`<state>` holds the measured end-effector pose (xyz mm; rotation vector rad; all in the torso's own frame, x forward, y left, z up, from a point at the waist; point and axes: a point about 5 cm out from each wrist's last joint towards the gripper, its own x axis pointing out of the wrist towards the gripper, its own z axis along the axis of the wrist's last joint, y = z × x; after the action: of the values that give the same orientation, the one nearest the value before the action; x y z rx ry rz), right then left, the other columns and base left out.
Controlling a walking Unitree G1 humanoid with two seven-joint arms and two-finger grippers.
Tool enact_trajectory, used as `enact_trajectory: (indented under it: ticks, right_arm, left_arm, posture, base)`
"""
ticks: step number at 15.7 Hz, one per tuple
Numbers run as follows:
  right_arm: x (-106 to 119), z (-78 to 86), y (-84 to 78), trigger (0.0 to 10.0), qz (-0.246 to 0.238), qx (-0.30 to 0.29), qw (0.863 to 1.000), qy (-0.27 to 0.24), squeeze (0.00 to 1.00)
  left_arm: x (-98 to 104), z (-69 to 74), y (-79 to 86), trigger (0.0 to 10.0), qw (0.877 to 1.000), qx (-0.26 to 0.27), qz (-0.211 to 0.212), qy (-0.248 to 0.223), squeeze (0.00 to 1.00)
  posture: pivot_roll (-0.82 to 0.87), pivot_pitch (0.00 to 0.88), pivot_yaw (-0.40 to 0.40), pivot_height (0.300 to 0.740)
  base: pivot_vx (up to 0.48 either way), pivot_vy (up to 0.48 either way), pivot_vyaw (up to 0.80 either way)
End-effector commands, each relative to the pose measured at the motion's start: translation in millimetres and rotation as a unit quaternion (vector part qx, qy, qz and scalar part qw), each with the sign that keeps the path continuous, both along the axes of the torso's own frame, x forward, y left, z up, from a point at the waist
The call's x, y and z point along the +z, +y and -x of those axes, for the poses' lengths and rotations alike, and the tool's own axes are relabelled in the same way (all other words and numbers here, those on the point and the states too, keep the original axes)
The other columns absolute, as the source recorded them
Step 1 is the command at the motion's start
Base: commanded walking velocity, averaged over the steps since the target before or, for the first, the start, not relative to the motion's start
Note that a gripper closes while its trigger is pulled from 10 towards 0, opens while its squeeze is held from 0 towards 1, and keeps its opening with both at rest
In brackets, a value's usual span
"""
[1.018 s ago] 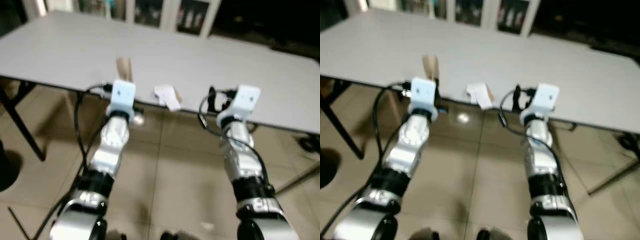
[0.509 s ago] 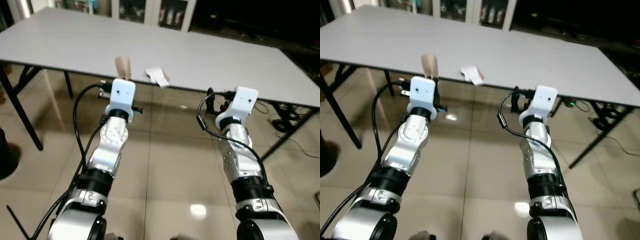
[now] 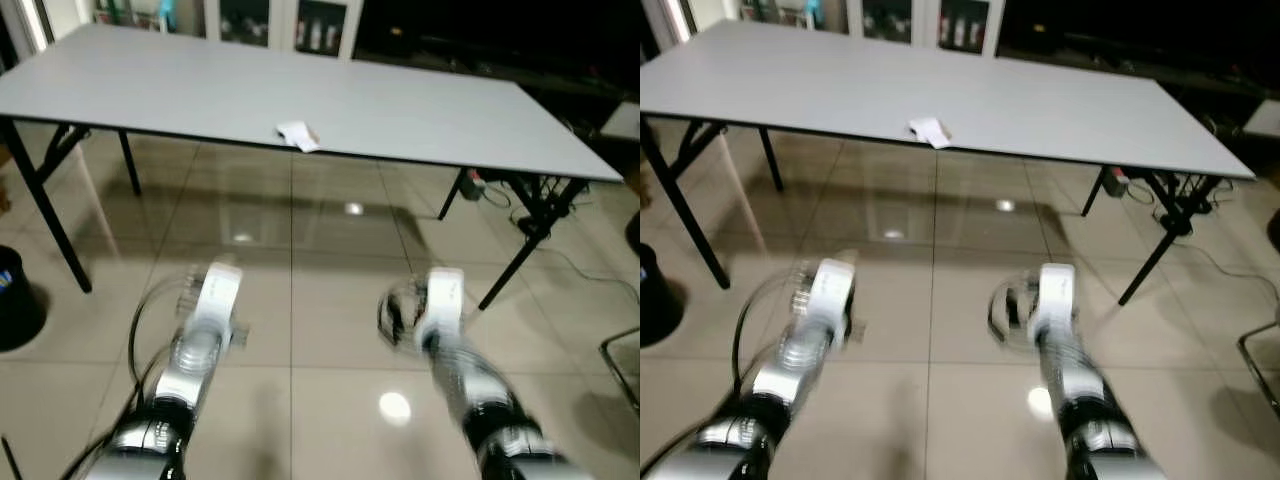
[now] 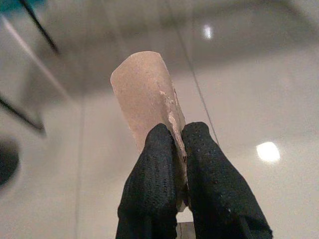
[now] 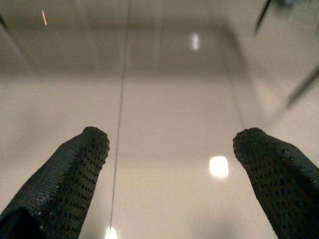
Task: Picking trash to rubbish bin
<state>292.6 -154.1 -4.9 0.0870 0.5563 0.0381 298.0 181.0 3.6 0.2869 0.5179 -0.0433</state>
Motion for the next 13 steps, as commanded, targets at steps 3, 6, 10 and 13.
enact_trajectory:
  ticks: [3,6,10,13]
  right_arm:
    - [-27,25.6,0.5,10.0,0.005,0.024,0.997,0.075,0.00]
    - [-47,49.3,-1.6,10.0,0.004,0.042,0.990,0.137,0.00]
    - [-65,78.1,-14.7,10.0,0.012,0.029,0.982,0.189,0.00]
    - [-69,85.4,-15.8,10.0,0.009,0.022,0.980,0.197,0.00]
  left_arm:
    - [-38,37.1,3.1,10.0,0.995,0.009,0.003,0.097,0.00]
    - [-59,65.3,8.1,10.0,0.987,0.028,0.010,0.155,0.00]
    - [-72,85.3,9.4,10.0,0.983,0.045,0.024,0.179,0.00]
    - [-76,94.0,10.2,10.0,0.981,0.046,0.026,0.188,0.00]
  posture:
    - [-0.03,0.037,-0.131,0.740]
    - [-0.03,0.028,-0.134,0.740]
    - [-0.01,0.020,-0.142,0.740]
    - [-0.02,0.012,-0.133,0.740]
  base:
    - [0.000,0.000,0.00]
    - [0.000,0.000,0.00]
    - [0.000,0.000,0.00]
    - [0.000,0.000,0.00]
